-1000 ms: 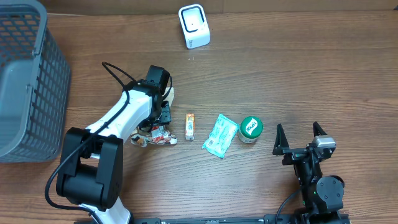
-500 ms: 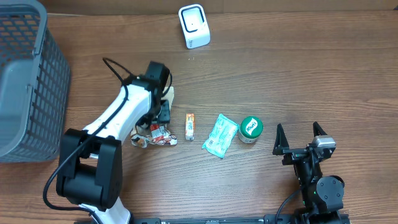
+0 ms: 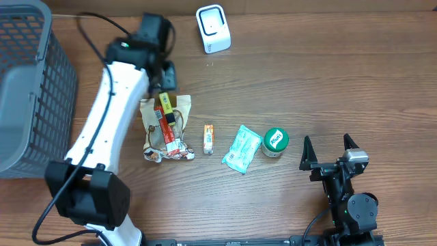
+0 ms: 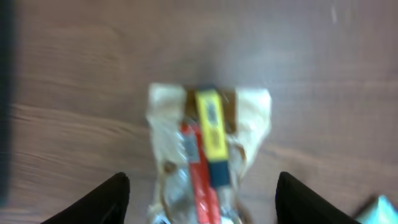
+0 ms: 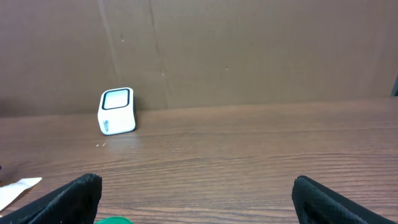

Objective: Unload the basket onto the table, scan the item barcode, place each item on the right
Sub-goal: 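Open the left gripper and raise it back toward the basket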

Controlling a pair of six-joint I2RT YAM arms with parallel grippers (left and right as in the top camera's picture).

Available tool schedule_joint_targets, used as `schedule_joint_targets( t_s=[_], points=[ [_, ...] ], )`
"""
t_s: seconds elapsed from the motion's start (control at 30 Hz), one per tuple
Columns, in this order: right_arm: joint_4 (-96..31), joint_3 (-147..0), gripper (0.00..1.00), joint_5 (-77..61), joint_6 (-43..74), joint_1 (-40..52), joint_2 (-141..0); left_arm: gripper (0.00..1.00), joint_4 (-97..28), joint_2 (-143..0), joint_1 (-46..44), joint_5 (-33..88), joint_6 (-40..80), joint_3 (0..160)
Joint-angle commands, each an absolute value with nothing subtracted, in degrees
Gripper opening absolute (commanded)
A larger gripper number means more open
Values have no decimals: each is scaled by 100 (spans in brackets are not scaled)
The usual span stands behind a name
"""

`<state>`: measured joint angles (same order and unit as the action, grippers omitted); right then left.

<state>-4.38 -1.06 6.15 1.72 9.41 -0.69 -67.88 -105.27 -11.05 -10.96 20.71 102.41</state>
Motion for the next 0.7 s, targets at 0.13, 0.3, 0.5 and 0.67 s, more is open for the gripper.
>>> schedule_joint_targets(
  t_s=[0.13,0.3,0.5,0.67],
  points=[
    [-421,-45,100,589,165,921,-16,72,-6823,-10510,21,-1400,1669,10554],
    [-421,-45,100,589,167,921,-16,78,-6882,-10512,572,-1393,1662,10547],
    [-421,-45,100,589,165,921,-16,79,-6814,-10512,823,-1393,1033,10547],
    [-421,-45,100,589,165,921,-19,83,-6737,-10512,845,-1393,572,10547]
  ],
)
